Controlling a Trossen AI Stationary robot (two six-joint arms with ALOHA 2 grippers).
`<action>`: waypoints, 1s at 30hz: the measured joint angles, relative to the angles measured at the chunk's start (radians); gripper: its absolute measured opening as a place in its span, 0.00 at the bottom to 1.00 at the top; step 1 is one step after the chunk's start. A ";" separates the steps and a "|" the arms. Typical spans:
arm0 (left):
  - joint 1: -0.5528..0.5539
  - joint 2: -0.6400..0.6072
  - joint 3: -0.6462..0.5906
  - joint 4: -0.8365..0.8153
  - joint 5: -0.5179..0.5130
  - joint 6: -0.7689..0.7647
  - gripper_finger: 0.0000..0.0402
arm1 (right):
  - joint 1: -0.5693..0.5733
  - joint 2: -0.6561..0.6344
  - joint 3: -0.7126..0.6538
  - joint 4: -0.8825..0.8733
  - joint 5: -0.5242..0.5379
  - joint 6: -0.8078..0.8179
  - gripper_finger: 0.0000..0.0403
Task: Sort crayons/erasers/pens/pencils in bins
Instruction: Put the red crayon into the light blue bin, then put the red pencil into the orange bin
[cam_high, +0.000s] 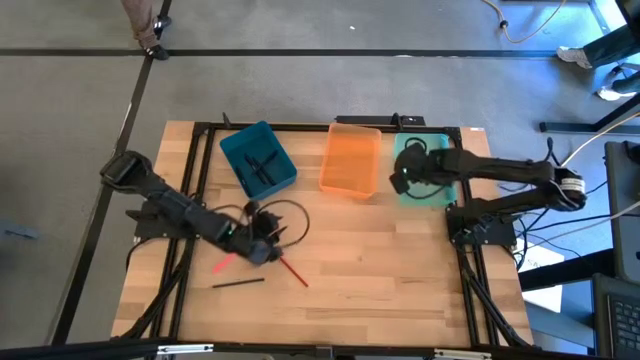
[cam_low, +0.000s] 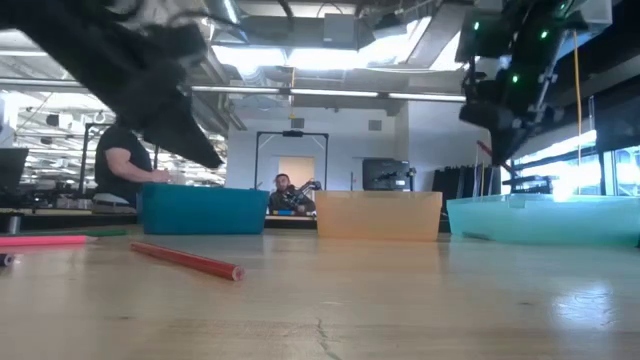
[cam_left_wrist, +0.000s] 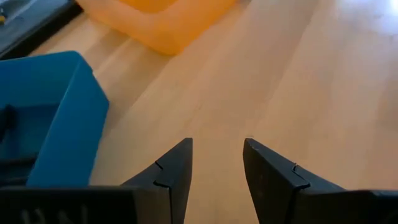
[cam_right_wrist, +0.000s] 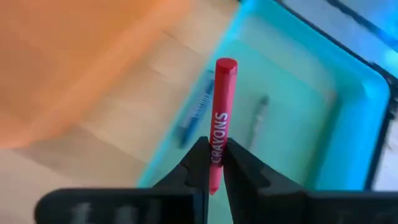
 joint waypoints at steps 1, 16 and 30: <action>0.028 0.000 0.000 0.003 0.027 0.023 0.34 | -0.032 0.003 -0.005 0.000 -0.002 -0.011 0.09; 0.336 0.000 0.000 0.124 0.244 0.440 0.34 | -0.350 0.023 -0.211 0.267 -0.271 -0.180 0.13; 0.542 -0.001 0.000 0.226 0.400 0.641 0.34 | -0.423 0.019 -0.218 0.364 -0.278 -0.232 0.35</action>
